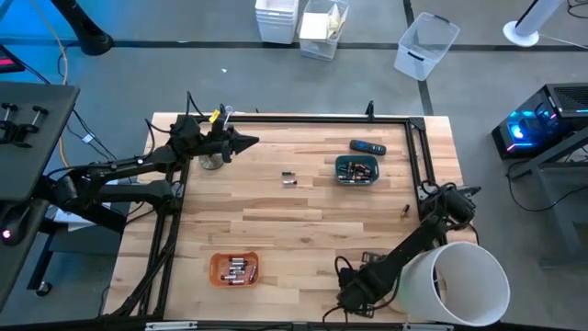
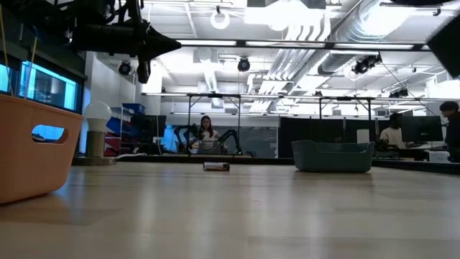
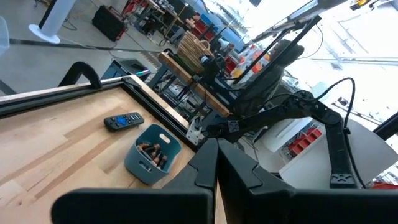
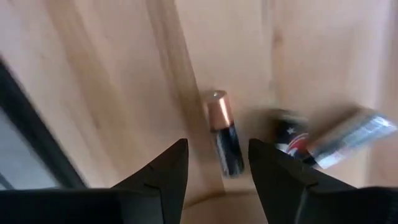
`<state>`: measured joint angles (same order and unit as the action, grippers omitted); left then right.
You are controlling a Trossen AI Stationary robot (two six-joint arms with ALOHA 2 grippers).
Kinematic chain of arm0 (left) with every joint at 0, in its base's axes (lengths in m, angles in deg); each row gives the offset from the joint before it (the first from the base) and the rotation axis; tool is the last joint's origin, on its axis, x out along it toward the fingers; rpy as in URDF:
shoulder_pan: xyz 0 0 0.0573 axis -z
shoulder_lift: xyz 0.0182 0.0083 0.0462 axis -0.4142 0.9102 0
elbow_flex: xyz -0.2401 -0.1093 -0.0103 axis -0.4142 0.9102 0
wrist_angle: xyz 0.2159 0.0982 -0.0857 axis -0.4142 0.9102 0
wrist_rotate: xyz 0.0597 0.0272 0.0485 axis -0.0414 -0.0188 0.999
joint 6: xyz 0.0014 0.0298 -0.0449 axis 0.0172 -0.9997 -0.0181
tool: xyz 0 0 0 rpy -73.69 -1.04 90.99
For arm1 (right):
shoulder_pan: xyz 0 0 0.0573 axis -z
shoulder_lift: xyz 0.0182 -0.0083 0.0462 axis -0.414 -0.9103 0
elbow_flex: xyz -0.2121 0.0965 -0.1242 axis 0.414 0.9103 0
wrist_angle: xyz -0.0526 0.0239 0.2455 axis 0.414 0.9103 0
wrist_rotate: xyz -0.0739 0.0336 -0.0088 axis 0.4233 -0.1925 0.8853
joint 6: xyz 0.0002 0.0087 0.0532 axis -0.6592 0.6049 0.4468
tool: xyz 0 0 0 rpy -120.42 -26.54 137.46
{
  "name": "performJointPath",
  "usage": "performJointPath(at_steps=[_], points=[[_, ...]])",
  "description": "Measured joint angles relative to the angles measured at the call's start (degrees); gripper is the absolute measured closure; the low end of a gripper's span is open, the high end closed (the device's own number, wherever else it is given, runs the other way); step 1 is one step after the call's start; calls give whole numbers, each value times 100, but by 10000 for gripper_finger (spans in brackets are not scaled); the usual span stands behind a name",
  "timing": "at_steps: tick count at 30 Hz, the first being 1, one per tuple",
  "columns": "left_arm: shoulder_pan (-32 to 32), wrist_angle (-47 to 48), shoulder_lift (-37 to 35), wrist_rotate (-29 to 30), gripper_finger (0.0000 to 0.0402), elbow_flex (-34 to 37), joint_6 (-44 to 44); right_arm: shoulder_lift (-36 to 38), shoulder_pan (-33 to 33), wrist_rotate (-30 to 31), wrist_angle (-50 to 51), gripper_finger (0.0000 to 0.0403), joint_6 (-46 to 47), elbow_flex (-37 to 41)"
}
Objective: Sort batteries
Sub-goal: Put the black battery into the blue bin
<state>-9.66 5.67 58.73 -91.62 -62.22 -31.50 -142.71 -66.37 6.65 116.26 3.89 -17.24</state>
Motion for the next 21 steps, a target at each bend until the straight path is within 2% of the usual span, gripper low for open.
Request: performJointPath(at_steps=[9, 11, 15, 16, 21], points=[[-2, 210, -2, 18, 401, 0, -38, 41, -2, 213, -521, 251, 258, 725], [-2, 253, -2, 20, 401, 0, -42, 50, 21, 286, -554, 274, 260, 785], [-2, 297, -2, 20, 401, 0, -88, 50, 145, 449, -491, 360, 160, 804], [-2, 304, -2, 20, 401, 0, -90, 50, 208, 439, -488, 370, 76, 804], [-2, 324, -2, 22, 401, 0, -99, 45, 590, 440, -429, 356, -613, 814]])
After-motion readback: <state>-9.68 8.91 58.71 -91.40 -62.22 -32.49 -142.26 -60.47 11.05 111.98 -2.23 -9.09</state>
